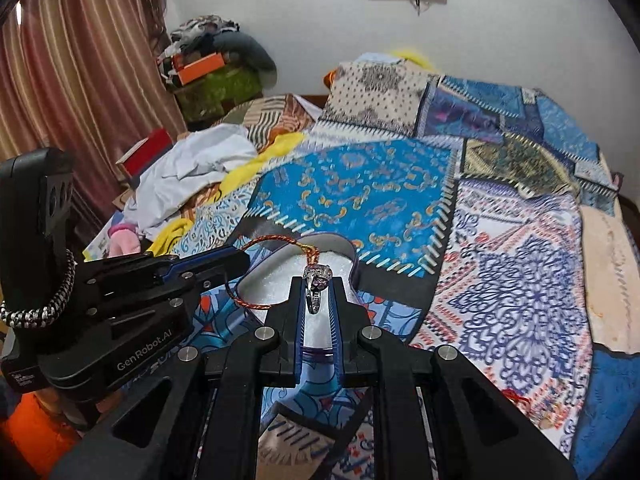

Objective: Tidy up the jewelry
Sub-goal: 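Lift the bracelet with the left tool while the right carries the charm toward the purple tin, then lower the bracelet into the heart tin and open the left tool while the right releases the charm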

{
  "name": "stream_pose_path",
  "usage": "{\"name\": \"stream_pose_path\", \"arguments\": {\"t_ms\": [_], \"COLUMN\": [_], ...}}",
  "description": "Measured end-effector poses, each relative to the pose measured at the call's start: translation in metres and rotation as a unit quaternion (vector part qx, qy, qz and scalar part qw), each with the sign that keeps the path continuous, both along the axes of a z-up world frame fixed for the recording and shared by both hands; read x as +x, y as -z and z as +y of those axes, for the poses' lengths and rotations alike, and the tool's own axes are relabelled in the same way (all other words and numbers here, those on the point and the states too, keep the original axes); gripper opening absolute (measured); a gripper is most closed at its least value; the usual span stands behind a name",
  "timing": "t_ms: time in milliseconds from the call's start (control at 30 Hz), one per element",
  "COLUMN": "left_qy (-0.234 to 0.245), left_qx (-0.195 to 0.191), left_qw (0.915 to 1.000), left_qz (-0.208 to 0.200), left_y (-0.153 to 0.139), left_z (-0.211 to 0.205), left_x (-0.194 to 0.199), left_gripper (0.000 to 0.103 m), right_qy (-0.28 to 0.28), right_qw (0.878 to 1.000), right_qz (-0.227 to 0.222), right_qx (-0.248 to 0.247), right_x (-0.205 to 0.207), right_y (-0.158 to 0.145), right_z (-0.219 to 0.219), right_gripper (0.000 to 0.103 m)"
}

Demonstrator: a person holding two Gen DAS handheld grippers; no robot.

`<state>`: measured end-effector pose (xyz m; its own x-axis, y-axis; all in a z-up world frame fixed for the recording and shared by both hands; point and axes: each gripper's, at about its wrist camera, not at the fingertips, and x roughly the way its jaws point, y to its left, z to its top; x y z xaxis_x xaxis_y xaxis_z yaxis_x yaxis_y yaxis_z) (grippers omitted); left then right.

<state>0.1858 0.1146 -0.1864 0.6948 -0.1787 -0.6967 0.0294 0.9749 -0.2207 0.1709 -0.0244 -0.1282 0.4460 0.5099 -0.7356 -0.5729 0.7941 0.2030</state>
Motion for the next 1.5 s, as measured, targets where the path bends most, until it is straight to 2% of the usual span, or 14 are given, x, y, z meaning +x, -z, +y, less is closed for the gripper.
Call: {"name": "stream_pose_path", "arguments": {"t_ms": [167, 433, 567, 667, 800, 967, 1167, 1500], "left_qy": [0.008, 0.011, 0.015, -0.004, -0.018, -0.03, -0.03, -0.018], "left_qx": [0.003, 0.007, 0.034, 0.064, 0.067, 0.067, 0.071, 0.081], "left_qw": [0.9999, 0.9998, 0.9993, 0.9979, 0.9975, 0.9972, 0.9965, 0.9949], "left_qz": [0.009, 0.012, 0.006, -0.005, -0.012, -0.018, -0.031, -0.057], "left_y": [0.008, 0.007, 0.003, -0.002, -0.009, -0.019, -0.033, -0.06], "left_z": [-0.003, -0.007, -0.014, -0.017, -0.01, -0.001, -0.004, -0.029], "left_x": [0.008, 0.012, 0.007, 0.001, -0.006, -0.017, -0.031, -0.047], "left_gripper": [0.005, 0.005, 0.005, 0.007, 0.009, 0.02, 0.033, 0.044], "right_qy": [-0.003, -0.01, -0.009, -0.007, -0.007, 0.001, 0.007, 0.039], "right_qw": [0.999, 0.998, 0.998, 0.998, 0.998, 0.998, 0.998, 0.997], "right_qz": [0.028, 0.04, 0.029, 0.024, 0.03, 0.026, 0.001, -0.051], "right_qx": [-0.017, -0.043, -0.051, -0.056, -0.059, -0.062, -0.06, -0.047], "right_x": [0.007, 0.011, 0.009, 0.009, 0.009, 0.007, 0.0, -0.017], "right_y": [0.015, 0.026, 0.025, 0.025, 0.025, 0.021, 0.006, -0.03], "right_z": [0.005, 0.012, 0.013, 0.014, 0.015, 0.013, 0.008, -0.03], "right_gripper": [0.01, 0.01, 0.01, 0.01, 0.01, 0.026, 0.03, 0.039]}}
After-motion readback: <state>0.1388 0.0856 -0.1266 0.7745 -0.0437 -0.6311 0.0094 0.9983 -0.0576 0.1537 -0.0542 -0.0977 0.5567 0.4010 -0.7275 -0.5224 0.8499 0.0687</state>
